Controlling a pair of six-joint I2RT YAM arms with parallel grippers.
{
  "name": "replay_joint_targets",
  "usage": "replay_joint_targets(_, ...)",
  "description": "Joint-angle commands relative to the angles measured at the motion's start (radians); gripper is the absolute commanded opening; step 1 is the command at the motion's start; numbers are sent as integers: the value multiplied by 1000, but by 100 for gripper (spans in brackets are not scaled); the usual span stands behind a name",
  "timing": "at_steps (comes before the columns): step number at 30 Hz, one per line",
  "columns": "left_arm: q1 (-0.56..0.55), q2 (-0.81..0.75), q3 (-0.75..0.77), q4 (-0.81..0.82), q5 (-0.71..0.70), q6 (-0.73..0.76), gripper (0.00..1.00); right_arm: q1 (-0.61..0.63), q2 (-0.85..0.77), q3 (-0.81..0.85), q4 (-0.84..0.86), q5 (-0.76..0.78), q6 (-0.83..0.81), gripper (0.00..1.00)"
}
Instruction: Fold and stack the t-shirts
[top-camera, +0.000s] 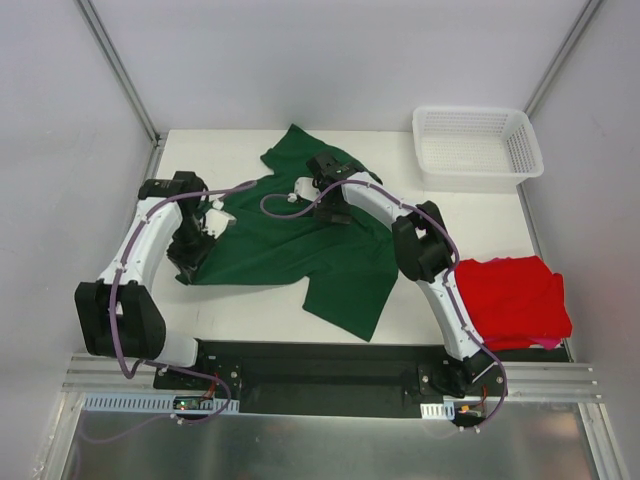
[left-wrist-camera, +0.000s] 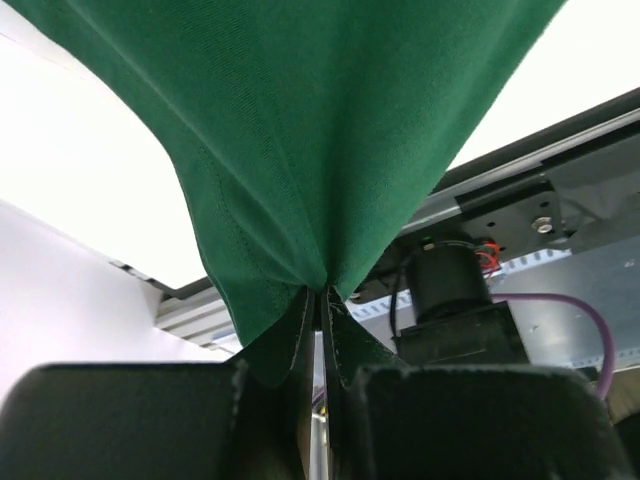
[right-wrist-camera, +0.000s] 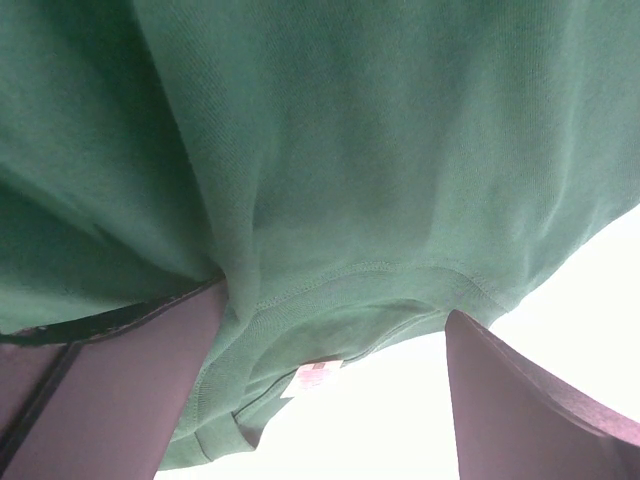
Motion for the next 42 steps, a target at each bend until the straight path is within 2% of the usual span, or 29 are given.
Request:
replay_joint_targets(1, -40, -78, -54, -101, 34, -96, 1, -20, 13, -31, -99, -2, -17, 96)
replay_joint_targets(5, -83, -125, -107, -109, 65, -149, 4, -21, 13, -17, -127, -9, -23, 96)
replay_joint_targets(7, -83, -139, -146, -109, 54, -139, 27, -23, -8, -20, -136, -18, -15, 96)
replay_joint_targets(8, -83, -150, -159, -113, 53, -125, 44, -24, -16, -26, -139, -22, -8, 96)
replay_joint_targets(10, -83, -155, -141, -153, 36, -49, 92, -26, -40, -45, -142, -29, 3, 96)
replay_joint_targets(11, -83, -162, -89, -165, 18, -18, 99, -27, -66, -49, -140, -32, 9, 96)
replay_joint_targets(13, -76, -167, -14, -164, -36, 65, 99, -29, -88, -51, -150, -35, 23, 96)
replay_joint_targets(15, -53, -127, 134, -150, -41, 100, 99, -30, -117, -37, -160, -52, 60, 96)
replay_joint_targets(18, -1, -14, 325, -57, -6, 59, 99, -29, -170, 0, -193, -141, 138, 96)
replay_joint_targets(19, 6, 15, 355, -29, 16, 47, 99, -27, -183, 10, -217, -231, 159, 96)
replay_joint_targets(22, 7, 133, 399, 110, 49, 30, 99, -4, -243, 17, -233, -377, 201, 96)
replay_joint_targets(27, 7, 402, 514, 255, 148, -8, 99, 48, -275, -10, -214, -403, 193, 96)
replay_joint_targets(33, 7, 678, 806, 261, 169, 18, 99, 31, -350, -17, -222, -558, 175, 96)
replay_joint_targets(35, 7, 748, 899, 256, 152, 25, 99, 29, -372, -11, -278, -638, 148, 96)
replay_joint_targets(38, 4, 813, 962, 258, 137, 62, 99, 29, -375, -8, -383, -755, 97, 96)
replay_joint_targets(42, 3, 867, 975, 259, 132, 87, 99, 29, -356, -36, -513, -893, 16, 96)
